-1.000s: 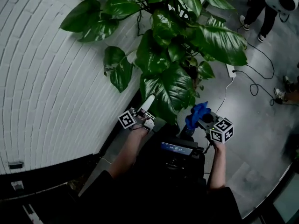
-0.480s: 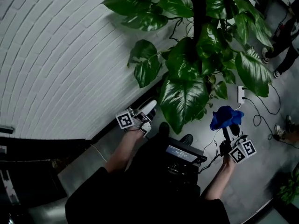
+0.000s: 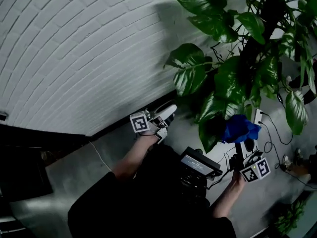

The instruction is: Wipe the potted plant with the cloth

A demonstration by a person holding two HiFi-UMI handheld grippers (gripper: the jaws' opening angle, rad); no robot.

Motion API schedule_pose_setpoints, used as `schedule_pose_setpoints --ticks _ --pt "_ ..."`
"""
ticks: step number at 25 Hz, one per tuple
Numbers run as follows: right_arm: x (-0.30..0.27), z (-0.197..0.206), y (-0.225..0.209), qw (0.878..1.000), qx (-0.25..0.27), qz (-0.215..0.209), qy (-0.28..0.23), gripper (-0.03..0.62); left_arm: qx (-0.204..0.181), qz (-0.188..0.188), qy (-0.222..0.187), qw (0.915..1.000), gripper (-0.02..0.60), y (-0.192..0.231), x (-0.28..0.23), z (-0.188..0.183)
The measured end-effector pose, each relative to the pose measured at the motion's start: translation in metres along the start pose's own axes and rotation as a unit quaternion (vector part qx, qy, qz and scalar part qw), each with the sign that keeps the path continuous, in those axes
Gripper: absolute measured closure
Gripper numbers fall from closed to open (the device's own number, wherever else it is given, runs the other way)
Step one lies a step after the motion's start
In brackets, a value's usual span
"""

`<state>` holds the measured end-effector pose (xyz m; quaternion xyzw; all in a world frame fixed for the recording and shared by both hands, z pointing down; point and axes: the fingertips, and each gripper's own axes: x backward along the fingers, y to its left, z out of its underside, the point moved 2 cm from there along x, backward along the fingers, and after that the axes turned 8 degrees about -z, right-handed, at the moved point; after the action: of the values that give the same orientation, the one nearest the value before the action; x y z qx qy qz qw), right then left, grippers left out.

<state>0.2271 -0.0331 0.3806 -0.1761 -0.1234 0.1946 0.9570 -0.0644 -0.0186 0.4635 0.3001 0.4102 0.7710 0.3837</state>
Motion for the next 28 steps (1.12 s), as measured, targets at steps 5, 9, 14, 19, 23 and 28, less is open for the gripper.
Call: schedule_pose_setpoints --ticks 5,9,14,19,23,28 --pt "-0.086 0.005 0.026 1.0 0.006 0.001 0.016 0.487 0.023 0.04 -0.021 0.9987 0.339 0.018 0.034 -0.046" --pt "-0.176 0.034 0.083 1.0 0.016 -0.002 0.027 0.487 0.028 0.051 -0.002 0.9983 0.339 0.036 0.084 -0.101" --pt "-0.221 0.055 0.112 0.998 0.028 0.016 0.047 0.487 0.038 0.08 0.014 0.996 0.307 0.045 0.09 -0.133" --pt "-0.222 0.07 0.123 0.995 0.021 0.075 0.054 0.487 0.05 0.044 -0.025 0.9975 0.267 0.072 0.097 -0.166" --pt "-0.222 0.069 0.125 0.992 0.03 0.105 0.065 0.487 0.07 0.092 0.036 0.9927 0.267 0.053 0.078 -0.149" --pt "-0.194 0.054 0.106 0.989 0.038 0.134 0.054 0.487 0.103 0.101 0.084 0.9859 0.252 0.048 0.033 -0.103"
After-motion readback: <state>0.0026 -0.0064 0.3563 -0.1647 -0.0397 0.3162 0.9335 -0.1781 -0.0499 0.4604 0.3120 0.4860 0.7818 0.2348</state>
